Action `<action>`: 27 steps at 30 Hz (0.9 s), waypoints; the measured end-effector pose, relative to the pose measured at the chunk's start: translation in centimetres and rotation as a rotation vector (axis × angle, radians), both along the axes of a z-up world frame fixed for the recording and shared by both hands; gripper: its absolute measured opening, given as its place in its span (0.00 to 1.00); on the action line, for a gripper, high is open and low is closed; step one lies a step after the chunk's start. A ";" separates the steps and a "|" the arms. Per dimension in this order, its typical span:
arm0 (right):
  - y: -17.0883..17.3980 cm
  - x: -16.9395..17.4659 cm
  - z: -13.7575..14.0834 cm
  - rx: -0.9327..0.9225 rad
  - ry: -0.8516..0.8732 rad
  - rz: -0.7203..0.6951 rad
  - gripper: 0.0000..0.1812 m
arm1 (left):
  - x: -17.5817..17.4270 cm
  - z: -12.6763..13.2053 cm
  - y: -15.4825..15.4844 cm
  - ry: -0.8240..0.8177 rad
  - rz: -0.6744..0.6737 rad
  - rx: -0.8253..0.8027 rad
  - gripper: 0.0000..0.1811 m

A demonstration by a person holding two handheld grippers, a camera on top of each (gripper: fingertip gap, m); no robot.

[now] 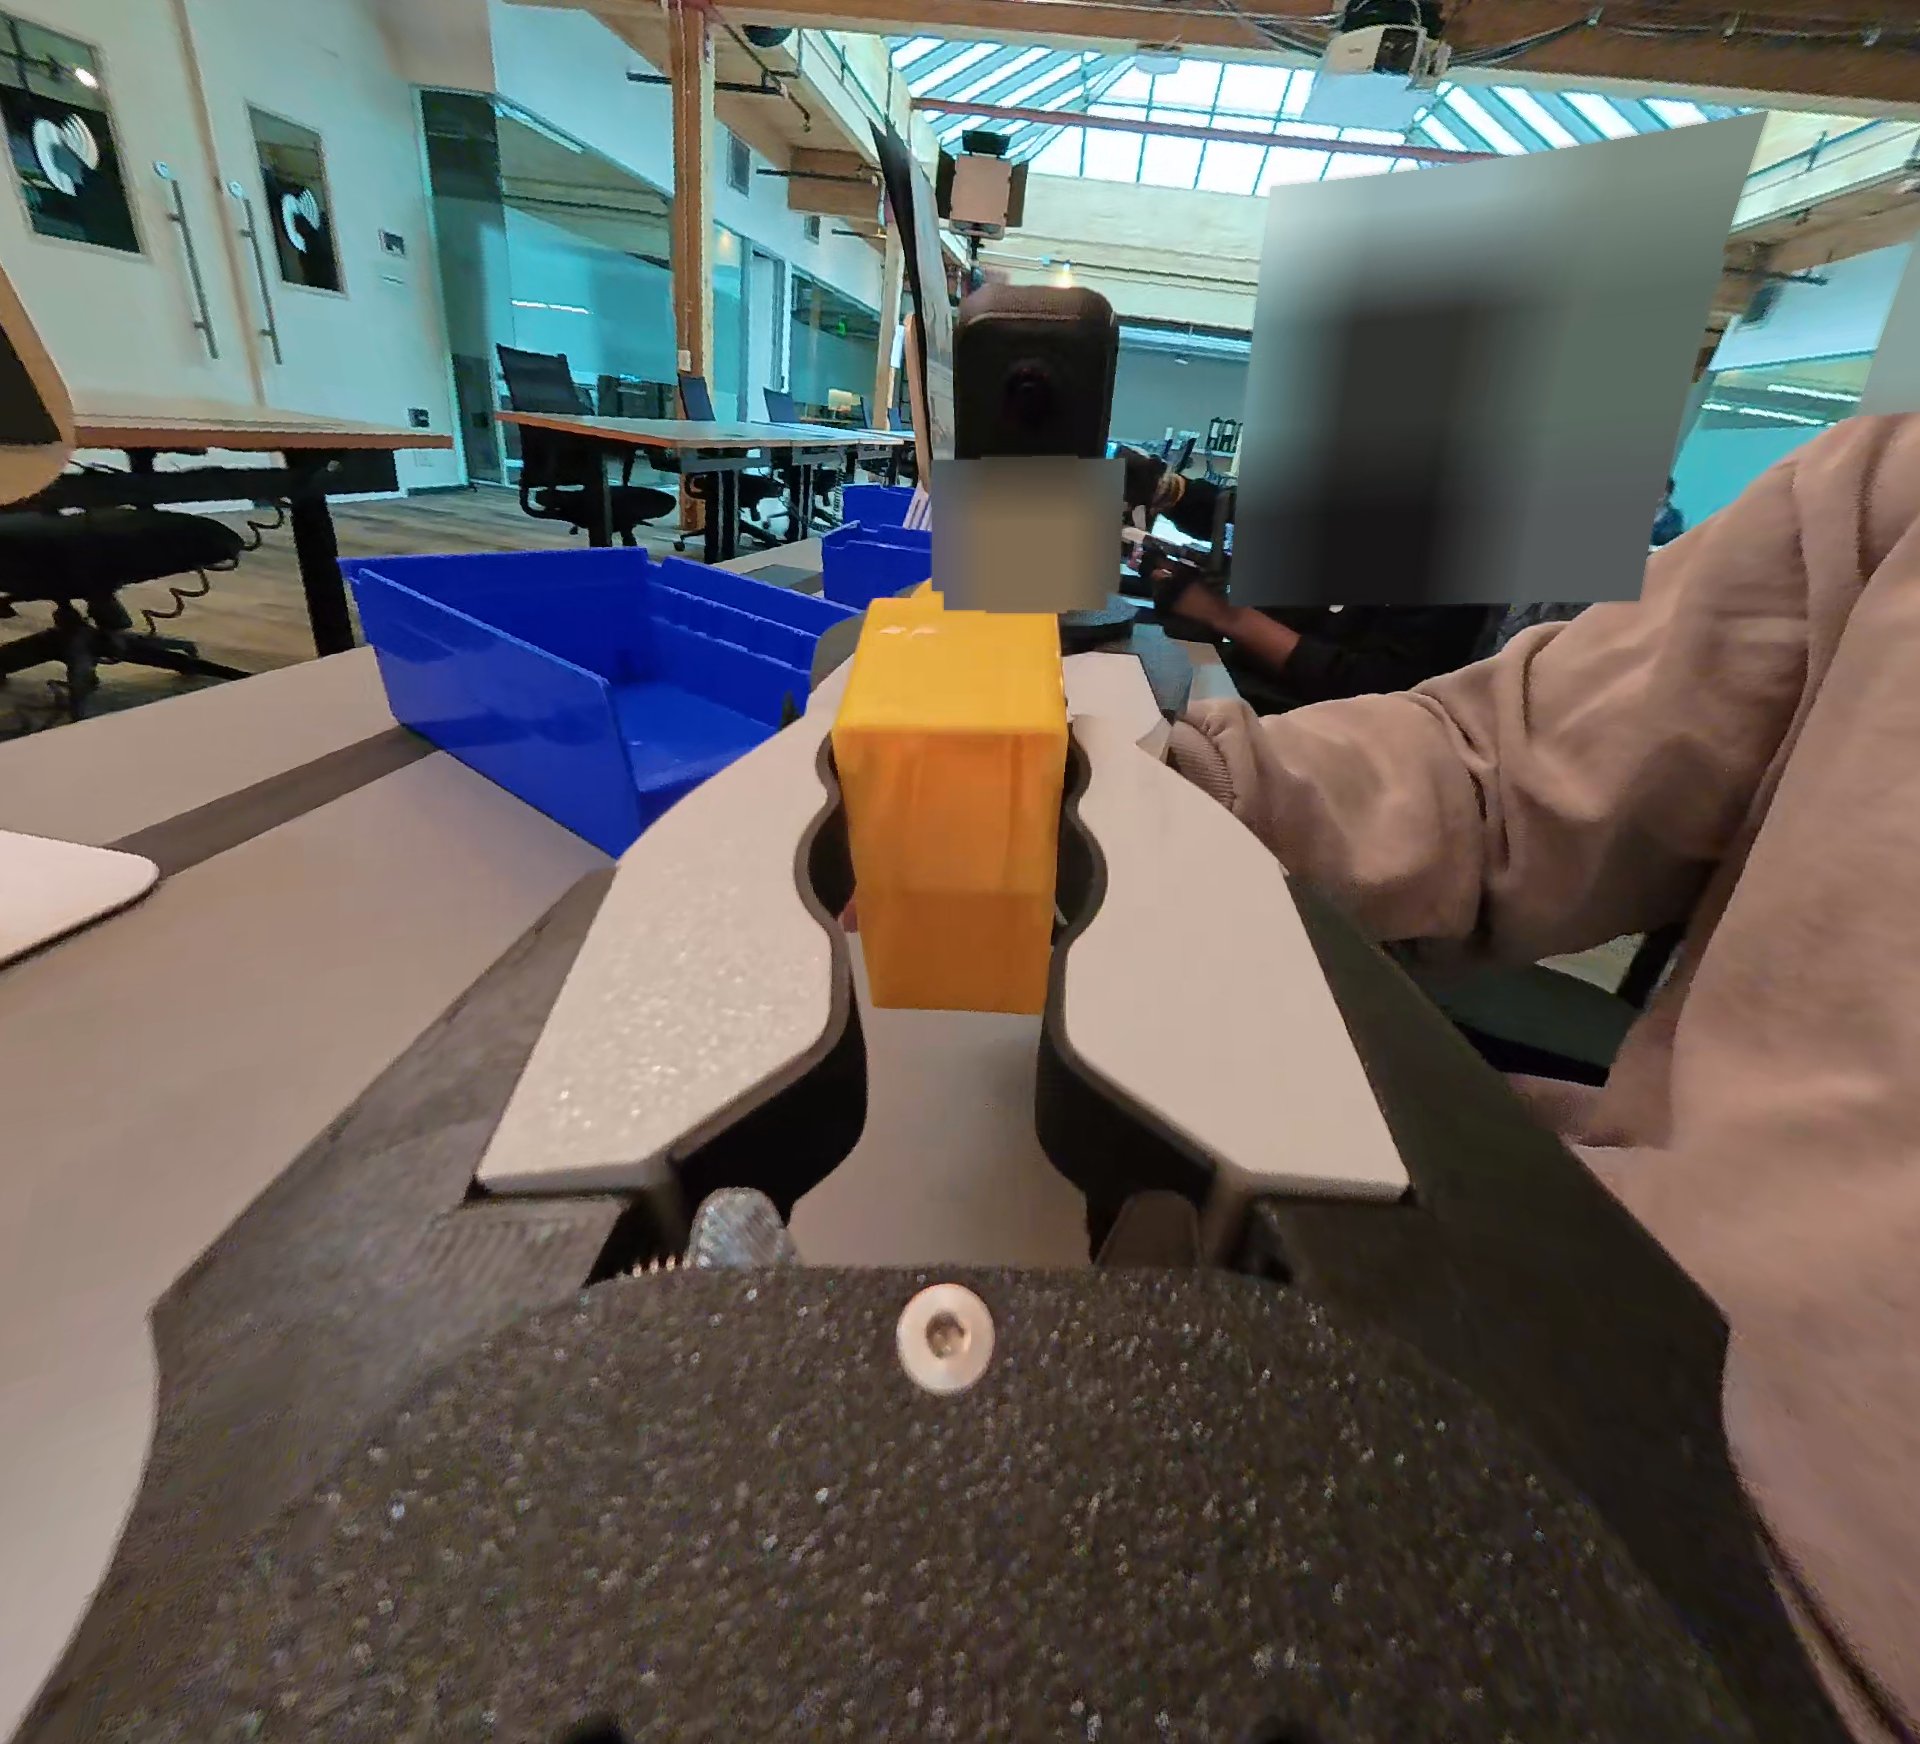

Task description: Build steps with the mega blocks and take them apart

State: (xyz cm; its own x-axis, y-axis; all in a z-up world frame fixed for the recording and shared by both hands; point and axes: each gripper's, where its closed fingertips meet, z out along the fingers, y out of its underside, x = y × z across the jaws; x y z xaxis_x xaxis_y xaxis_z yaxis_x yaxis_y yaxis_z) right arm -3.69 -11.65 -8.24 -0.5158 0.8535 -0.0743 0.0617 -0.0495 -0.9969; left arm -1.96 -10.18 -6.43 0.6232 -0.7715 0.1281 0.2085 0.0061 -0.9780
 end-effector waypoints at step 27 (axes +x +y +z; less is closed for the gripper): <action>3.7 -6.0 -12.1 0.958 -0.841 0.340 0.36 | -17.1 1.3 0.6 0.083 0.595 0.082 0.20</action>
